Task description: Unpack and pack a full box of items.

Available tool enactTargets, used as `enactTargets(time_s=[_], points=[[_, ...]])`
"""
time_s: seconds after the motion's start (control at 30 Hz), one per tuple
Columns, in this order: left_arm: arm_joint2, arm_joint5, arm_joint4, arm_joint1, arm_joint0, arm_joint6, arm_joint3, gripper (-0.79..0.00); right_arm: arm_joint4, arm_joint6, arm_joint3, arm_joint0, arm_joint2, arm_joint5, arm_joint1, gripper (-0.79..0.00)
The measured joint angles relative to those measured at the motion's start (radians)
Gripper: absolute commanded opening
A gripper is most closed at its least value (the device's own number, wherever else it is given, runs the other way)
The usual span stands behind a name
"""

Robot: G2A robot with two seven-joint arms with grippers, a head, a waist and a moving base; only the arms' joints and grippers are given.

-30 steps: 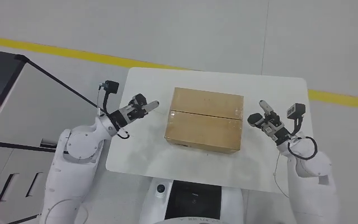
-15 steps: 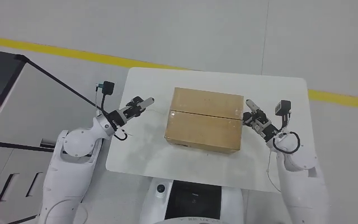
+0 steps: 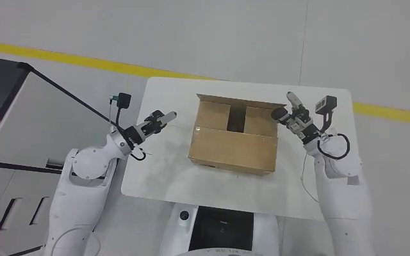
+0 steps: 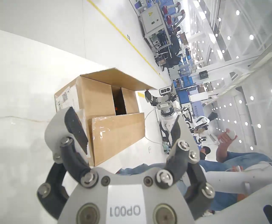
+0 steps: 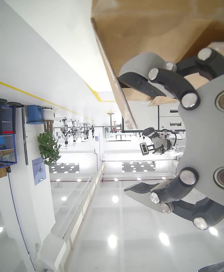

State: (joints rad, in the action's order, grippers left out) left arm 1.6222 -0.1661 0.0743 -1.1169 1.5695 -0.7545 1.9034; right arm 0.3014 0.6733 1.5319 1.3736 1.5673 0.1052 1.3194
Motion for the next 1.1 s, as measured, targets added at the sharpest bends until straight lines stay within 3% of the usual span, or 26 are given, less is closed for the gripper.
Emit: enactTargets(time_s=[0.53,1.1], points=[[0.000,0.000,0.000,0.000,0.000,0.000,0.000,0.000,0.050,-0.045,-0.424,-0.322,-0.083,0.069,0.010,0.000],[0.000,0.000,0.000,0.000,0.000,0.000,0.000,0.000,0.023,-0.069,-0.766,-0.459,-0.167,0.122,0.026,0.000]])
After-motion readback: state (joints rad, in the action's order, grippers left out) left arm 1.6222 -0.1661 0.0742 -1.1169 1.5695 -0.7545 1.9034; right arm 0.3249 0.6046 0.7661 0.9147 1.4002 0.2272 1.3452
